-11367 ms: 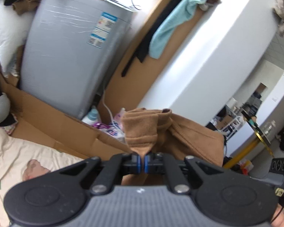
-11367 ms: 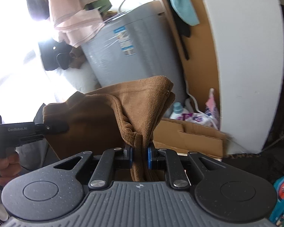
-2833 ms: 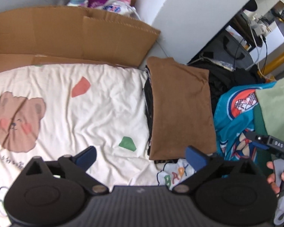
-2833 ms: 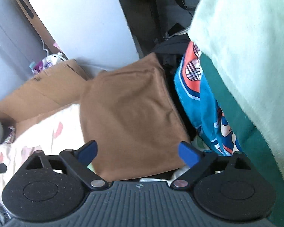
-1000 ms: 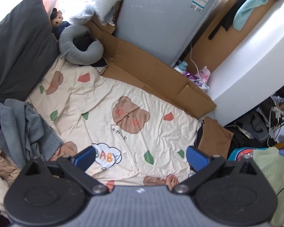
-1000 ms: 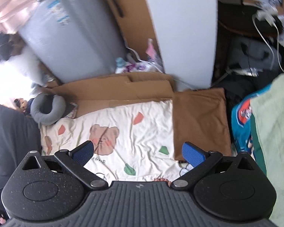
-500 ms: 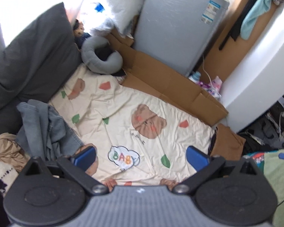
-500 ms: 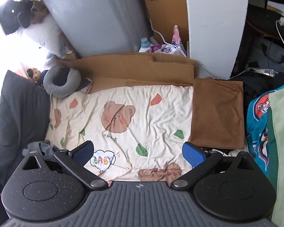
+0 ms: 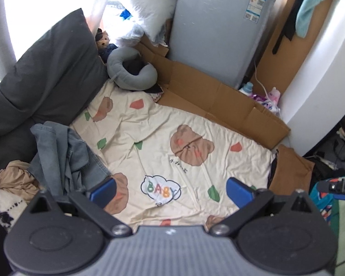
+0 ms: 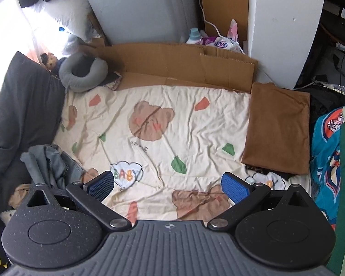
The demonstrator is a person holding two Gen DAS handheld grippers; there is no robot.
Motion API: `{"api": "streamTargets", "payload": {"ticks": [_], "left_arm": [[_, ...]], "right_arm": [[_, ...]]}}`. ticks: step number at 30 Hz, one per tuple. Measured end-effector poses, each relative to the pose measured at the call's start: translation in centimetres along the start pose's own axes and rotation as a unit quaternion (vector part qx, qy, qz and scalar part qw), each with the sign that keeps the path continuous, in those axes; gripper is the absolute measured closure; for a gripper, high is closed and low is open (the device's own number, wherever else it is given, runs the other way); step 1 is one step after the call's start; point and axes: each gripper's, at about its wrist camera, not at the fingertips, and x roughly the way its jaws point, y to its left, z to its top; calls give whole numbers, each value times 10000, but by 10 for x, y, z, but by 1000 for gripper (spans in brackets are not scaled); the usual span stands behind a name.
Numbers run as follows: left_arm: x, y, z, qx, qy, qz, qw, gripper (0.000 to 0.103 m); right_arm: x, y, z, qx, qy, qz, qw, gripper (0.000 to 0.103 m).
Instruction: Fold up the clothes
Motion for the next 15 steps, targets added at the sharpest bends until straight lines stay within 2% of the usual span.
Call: {"api": "streamTargets", "payload": {"ticks": [5,15], "left_arm": [[14,-13,-14,48,-44,86,9999,0],[42,-25,-39,142,260,176,9994,0]], "right_arm": [[9,18,-13,-178,13,-125,9998,1],[34,35,-30,-428,142,-444,9980,1]]}}
